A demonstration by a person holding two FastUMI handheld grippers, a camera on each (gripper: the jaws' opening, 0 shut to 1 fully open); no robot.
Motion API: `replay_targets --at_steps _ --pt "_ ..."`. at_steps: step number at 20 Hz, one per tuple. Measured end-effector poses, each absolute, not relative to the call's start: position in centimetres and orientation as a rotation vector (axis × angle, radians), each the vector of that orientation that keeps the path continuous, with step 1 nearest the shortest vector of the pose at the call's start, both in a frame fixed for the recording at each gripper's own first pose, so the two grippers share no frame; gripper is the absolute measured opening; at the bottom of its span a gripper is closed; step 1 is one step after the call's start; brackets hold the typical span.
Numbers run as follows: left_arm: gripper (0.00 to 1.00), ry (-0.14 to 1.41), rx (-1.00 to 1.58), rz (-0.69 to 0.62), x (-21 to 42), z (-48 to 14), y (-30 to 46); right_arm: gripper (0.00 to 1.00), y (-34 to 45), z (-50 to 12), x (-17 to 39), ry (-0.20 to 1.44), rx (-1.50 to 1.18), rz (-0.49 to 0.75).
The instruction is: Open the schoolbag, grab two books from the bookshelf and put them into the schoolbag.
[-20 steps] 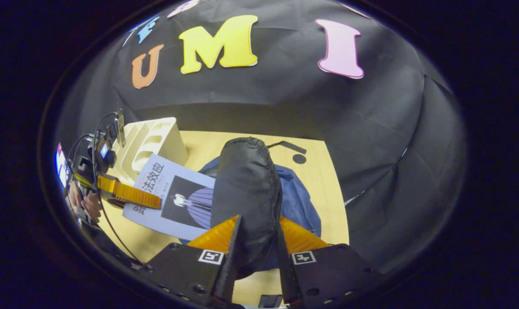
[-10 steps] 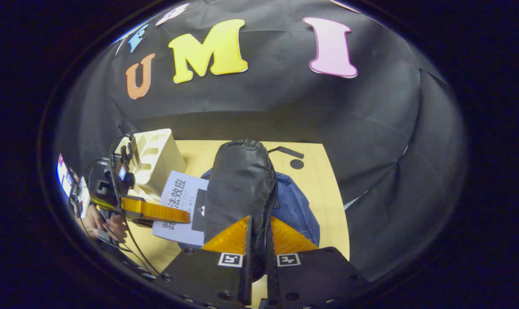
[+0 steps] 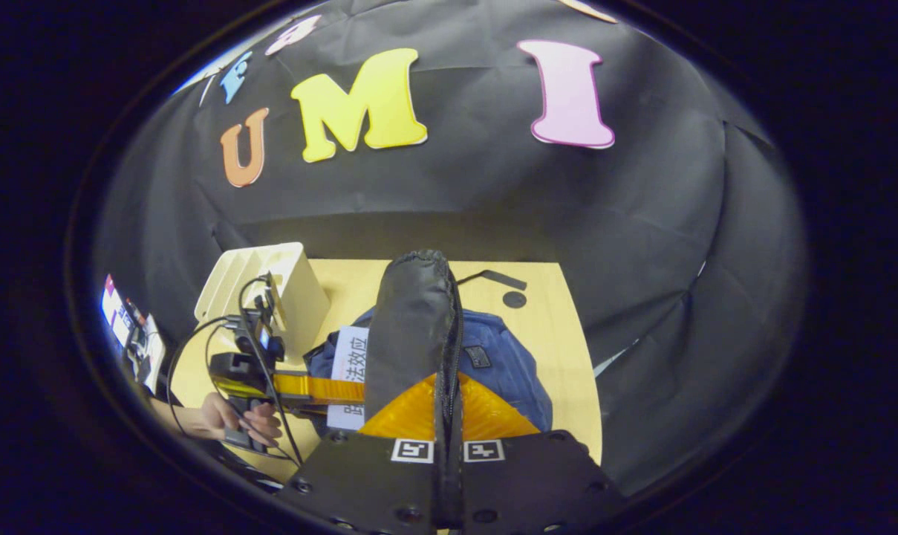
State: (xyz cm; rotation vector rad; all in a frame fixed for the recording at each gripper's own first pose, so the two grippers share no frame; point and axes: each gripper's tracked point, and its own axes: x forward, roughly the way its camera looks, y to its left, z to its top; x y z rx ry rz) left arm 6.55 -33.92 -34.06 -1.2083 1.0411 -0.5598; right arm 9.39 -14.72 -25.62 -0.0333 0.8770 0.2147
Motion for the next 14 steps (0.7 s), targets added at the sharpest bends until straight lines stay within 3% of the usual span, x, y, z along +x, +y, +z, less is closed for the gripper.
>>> replay_targets --at_steps 1,2,4,5,6,8,9,10,14 --pt "0.47 1.047 -1.219 -0.561 6.6 -34.6 -34.3 0.0 -14.7 -25.5 9.4 0.876 -0.042 0.218" --pt "0.4 1.055 -1.233 -0.56 6.6 -35.1 -34.8 0.0 -14.7 -25.6 9.5 0.876 -0.047 0.22" --pt "0.42 1.085 -1.253 -0.564 6.5 -35.5 -35.2 0.0 -14.9 -25.6 9.5 0.878 -0.046 0.215" --pt "0.36 1.1 -1.255 -0.56 6.4 -35.8 -35.2 0.0 -14.9 -25.6 9.4 0.88 -0.044 0.214" --pt "0.47 1.117 -1.255 -0.555 6.3 -36.0 -35.1 0.0 -15.0 -25.8 9.4 0.885 -0.039 0.213" --pt "0.54 1.172 -1.222 -0.524 6.0 -37.4 -34.5 0.0 -14.9 -26.0 9.3 0.89 -0.029 0.212" --pt "0.7 1.209 -1.212 -0.502 5.8 -37.9 -34.3 0.0 -14.8 -26.1 9.4 0.893 -0.024 0.212" --pt "0.64 1.234 -1.219 -0.493 5.6 -37.7 -34.0 0.0 -14.6 -26.2 9.4 0.896 -0.022 0.213" --pt "0.7 1.325 -1.13 -0.447 4.3 -37.4 -32.9 0.0 -14.2 -26.6 9.5 0.904 -0.017 0.216"
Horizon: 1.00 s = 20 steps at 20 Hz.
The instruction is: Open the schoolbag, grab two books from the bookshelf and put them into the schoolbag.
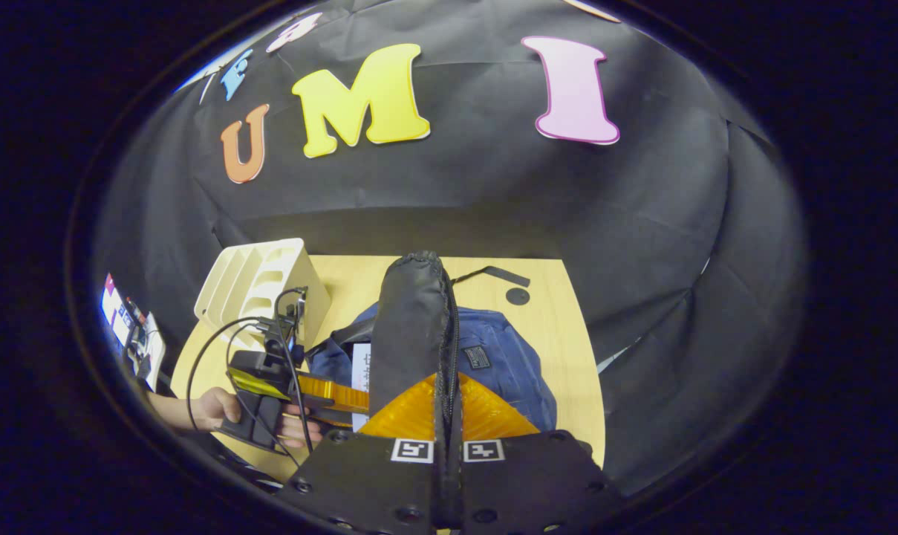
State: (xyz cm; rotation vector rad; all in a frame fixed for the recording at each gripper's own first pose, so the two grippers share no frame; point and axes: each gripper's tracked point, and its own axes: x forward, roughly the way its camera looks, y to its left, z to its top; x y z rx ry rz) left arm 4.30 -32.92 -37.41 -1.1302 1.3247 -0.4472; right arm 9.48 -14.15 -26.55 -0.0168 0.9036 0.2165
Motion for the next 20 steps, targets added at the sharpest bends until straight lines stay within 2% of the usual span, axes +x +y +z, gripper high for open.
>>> replay_targets --at_steps 5,6,7,13,20 --pt "0.72 1.354 -0.927 -0.387 2.8 -35.7 -29.7 0.0 -13.4 -26.4 9.5 0.9 -0.011 0.218" --pt "0.86 1.352 -0.87 -0.373 2.7 -35.3 -28.9 0.01 -13.4 -26.6 9.5 0.897 -0.012 0.218" --pt "0.73 1.354 -0.806 -0.36 2.4 -34.9 -27.8 0.0 -13.2 -26.4 9.5 0.893 -0.01 0.219" --pt "0.73 1.341 -0.56 -0.28 1.3 -32.5 -22.6 0.0 -11.6 -25.8 9.0 0.869 0.017 0.217" --pt "0.74 1.289 -0.283 -0.251 -0.7 -28.9 -16.5 0.0 -8.9 -25.9 7.4 0.849 0.036 0.218"
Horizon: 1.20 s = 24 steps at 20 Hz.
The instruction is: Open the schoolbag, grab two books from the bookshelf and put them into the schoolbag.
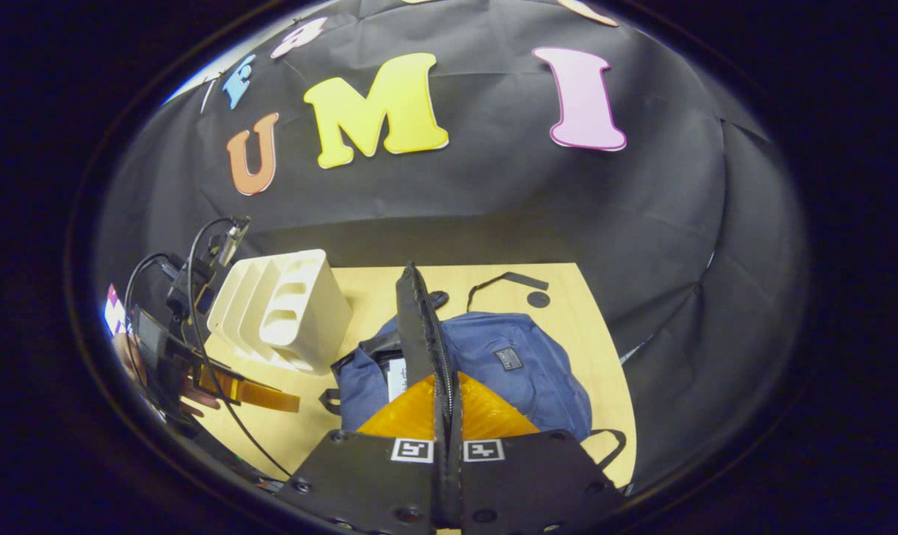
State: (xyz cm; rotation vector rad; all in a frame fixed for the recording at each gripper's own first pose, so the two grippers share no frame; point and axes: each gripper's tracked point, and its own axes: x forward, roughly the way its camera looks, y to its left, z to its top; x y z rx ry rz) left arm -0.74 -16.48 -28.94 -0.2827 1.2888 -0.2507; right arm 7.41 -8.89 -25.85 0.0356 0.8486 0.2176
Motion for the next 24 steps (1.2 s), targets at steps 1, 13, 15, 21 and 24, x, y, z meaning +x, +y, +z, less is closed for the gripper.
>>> replay_targets --at_steps 1,13,15,21,24 --pt "0.74 1.262 -0.253 -0.24 -0.6 -28.3 -15.5 0.0 -8.4 -25.8 7.2 0.847 0.039 0.218" --pt "0.74 0.7 -0.103 -0.026 3.5 -16.2 -4.4 0.0 -3.8 -26.8 5.0 0.861 0.042 0.176" --pt "0.84 0.602 -0.083 0.015 4.0 -13.9 -2.6 0.02 -3.1 -26.6 4.7 0.863 0.06 0.164" --pt "0.91 0.461 -0.092 0.072 4.5 -9.4 0.1 0.27 -0.5 -24.5 4.4 0.824 0.126 0.177" --pt "0.91 0.377 -0.085 0.078 4.8 -6.6 1.1 0.59 0.0 -21.9 4.9 0.753 0.098 0.175"
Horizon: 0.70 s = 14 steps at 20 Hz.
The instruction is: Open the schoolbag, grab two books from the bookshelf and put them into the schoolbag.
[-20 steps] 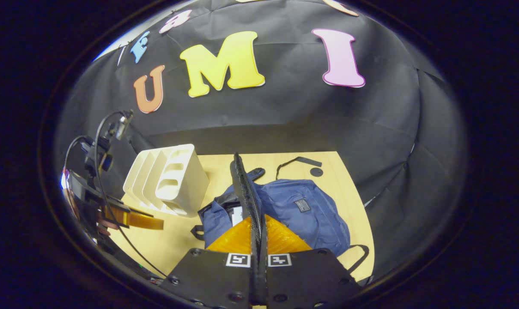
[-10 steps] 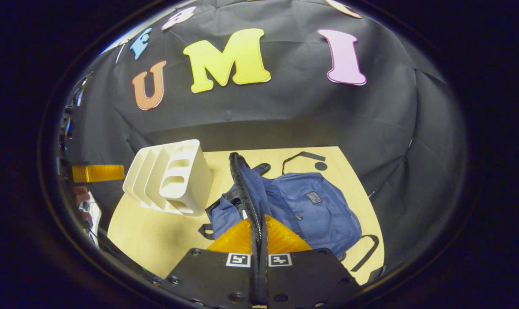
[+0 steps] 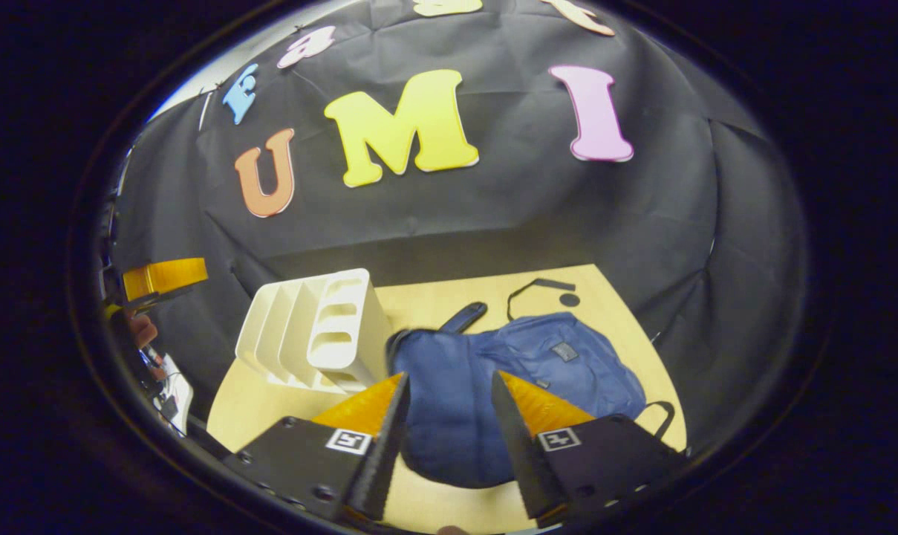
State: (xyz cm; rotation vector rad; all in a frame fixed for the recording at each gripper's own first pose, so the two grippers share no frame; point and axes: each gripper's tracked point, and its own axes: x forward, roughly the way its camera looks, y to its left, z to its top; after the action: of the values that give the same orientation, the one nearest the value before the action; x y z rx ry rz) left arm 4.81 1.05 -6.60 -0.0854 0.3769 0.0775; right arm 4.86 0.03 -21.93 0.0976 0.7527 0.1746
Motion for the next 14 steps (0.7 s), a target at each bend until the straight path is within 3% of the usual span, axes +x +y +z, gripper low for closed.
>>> replay_targets --at_steps 1,2,3,4,9,13,14 --pt "0.91 0.343 -0.079 0.08 4.8 -5.5 1.3 0.69 0.2 -20.8 5.2 0.722 0.085 0.173" --pt "0.93 0.307 -0.073 0.077 4.9 -4.3 1.4 0.85 0.3 -19.6 5.5 0.687 0.071 0.166" --pt "0.94 0.273 -0.065 0.079 5.0 -3.0 1.5 0.84 0.2 -18.1 6.0 0.645 0.057 0.153" --pt "0.96 0.247 -0.048 0.085 5.2 -2.0 1.6 0.99 0.1 -16.8 6.7 0.6 0.039 0.134" --pt "0.96 0.106 -0.006 0.081 5.0 4.1 1.8 0.94 0.8 -8.8 9.1 0.376 -0.013 0.09" --pt "1.0 0.0 0.029 0.072 4.0 7.9 1.5 0.94 1.7 -1.7 10.1 0.16 -0.01 0.09" --pt "0.96 -0.011 0.021 0.07 3.8 8.4 1.2 0.96 2.1 -0.5 9.7 0.132 0.0 0.094"
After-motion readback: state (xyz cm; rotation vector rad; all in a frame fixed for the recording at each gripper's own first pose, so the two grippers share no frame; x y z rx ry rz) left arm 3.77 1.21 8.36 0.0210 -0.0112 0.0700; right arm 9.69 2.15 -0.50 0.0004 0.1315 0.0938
